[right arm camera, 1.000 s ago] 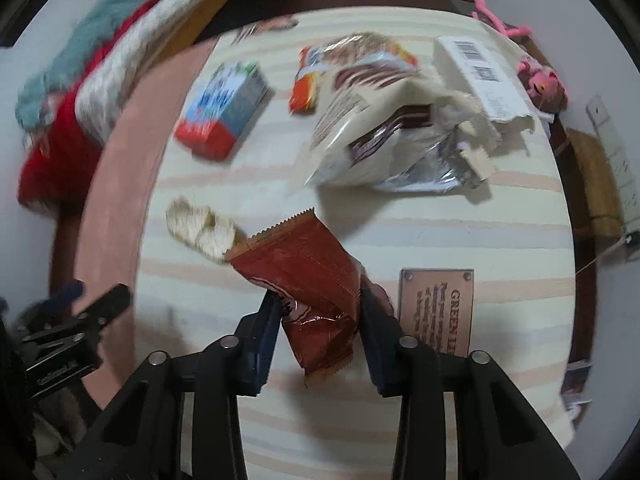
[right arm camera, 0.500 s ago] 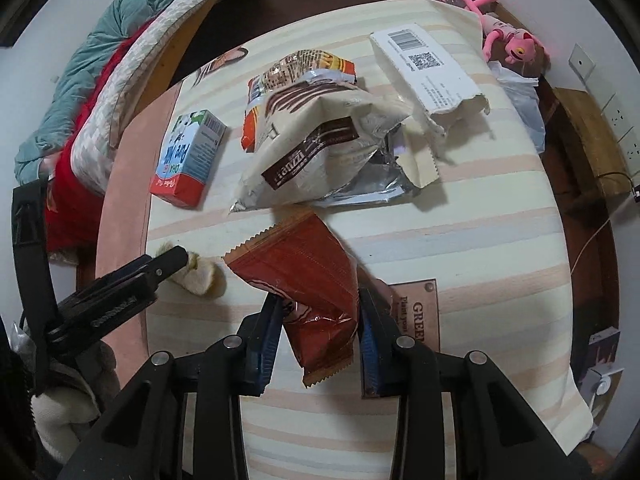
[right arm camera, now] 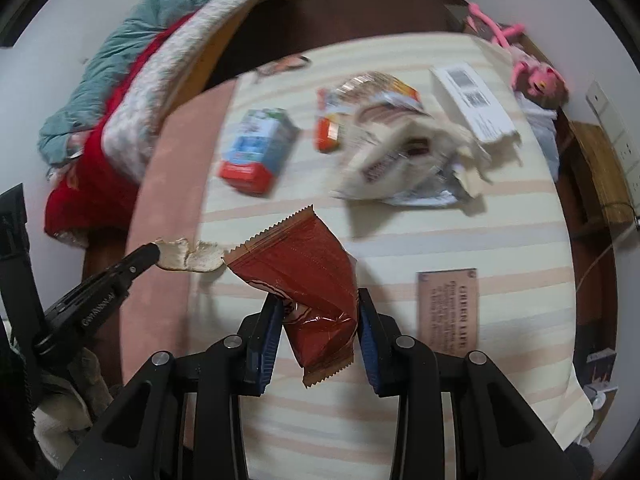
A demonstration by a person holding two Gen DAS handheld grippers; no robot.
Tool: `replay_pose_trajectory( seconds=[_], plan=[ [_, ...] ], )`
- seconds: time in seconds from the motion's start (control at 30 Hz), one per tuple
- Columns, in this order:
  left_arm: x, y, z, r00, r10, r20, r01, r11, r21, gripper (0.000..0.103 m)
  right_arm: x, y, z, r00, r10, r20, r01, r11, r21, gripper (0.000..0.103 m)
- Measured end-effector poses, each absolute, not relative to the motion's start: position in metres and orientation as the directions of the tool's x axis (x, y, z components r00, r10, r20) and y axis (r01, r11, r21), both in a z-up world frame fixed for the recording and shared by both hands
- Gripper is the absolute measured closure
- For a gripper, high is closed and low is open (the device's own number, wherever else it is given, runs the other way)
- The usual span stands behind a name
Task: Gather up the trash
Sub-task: 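Carry both wrappers over the bin and release them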
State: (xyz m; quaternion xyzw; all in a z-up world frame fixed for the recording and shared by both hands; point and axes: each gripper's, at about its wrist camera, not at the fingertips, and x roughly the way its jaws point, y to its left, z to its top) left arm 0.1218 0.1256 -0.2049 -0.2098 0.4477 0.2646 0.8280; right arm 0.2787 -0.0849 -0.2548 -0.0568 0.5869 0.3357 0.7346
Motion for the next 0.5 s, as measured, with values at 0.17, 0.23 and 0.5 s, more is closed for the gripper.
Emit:
replay_pose_trajectory(
  seconds=[0.17,0.23,0.5],
  plan=[
    [0.08,0.165,-0.159,0.492,0.314,-0.812,-0.666,0.736,-0.119,0.1,0.251,-0.053,-0.215,0.086,0.485,-0.87,-0.625,0.707,0.332,0.065],
    [0.06,0.185,-0.141,0.503,0.336,-0.796,-0.683,0.719,-0.128,0.1,0.241,-0.039,-0.201,0.08,0.508,-0.858,-0.651,0.678,0.341,0.065],
    [-0.027,0.265,-0.11,0.452,0.437,-0.778,-0.765,0.638,-0.086,0.1,0.169,0.068,-0.16,-0.006,0.582,-0.813,-0.775,0.511,0.372,0.065]
  ],
)
